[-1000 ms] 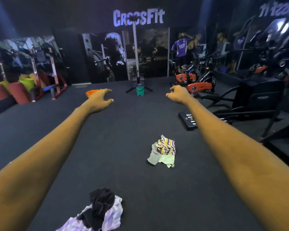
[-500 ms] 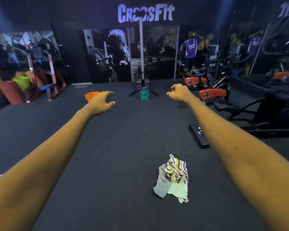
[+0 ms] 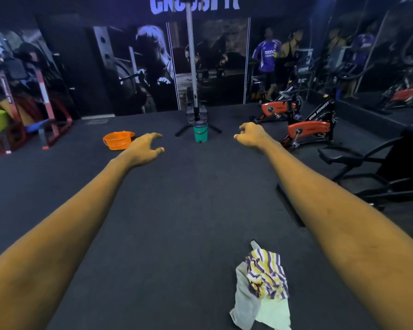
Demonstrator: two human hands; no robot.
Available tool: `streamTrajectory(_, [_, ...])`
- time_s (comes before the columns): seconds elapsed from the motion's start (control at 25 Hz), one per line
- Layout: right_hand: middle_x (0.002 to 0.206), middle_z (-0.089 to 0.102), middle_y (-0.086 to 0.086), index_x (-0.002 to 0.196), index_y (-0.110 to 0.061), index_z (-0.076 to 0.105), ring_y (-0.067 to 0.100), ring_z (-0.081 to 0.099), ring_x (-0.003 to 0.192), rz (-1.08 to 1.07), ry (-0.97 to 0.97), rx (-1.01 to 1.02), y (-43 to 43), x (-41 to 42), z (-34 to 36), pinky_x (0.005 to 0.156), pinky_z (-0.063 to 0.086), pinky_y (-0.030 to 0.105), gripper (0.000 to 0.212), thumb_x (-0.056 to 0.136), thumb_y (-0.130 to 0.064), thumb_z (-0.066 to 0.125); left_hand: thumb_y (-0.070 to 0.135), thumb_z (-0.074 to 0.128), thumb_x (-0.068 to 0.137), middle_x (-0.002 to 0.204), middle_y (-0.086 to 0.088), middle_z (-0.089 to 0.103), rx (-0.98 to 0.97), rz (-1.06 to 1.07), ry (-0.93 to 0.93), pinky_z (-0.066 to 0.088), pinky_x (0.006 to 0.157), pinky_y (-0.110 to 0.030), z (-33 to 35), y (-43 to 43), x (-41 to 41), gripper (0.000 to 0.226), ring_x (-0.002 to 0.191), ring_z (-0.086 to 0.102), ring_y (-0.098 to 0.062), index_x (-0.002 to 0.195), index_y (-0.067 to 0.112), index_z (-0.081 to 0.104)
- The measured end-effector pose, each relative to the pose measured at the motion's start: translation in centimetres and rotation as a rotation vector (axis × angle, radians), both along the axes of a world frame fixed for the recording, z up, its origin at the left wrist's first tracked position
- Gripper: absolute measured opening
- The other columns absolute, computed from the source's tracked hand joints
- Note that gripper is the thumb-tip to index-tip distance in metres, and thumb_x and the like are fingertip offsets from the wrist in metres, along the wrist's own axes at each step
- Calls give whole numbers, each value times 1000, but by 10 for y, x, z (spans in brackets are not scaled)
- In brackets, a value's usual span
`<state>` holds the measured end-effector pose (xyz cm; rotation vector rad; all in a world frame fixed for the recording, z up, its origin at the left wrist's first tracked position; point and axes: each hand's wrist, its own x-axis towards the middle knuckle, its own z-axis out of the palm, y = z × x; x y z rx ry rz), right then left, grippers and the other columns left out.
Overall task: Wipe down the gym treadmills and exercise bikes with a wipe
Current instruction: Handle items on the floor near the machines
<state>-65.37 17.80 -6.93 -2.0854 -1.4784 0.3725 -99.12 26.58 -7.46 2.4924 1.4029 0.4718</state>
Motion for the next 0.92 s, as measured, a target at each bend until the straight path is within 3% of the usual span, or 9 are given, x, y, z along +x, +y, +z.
streamTrajectory(0.44, [142,52,12,143,-7,45,28,51,128,18,34,-2,355,102,-12,103,43,32,57,91,-29,57,34,59,96,150,-11,42,-29,32,0,38,110,-43,-13,350,95,58,136,43,-29,147,16,38])
streamTrajectory(0.92, [143,52,12,142,-5,47,27,50,131,-19,-28,-37,732,184,-28,105,40,30,56,92,-26,59,31,60,96,151,-12,41,-26,-11,14,34,112,-42,-34,740,185,57,138,40,-30,147,13,40])
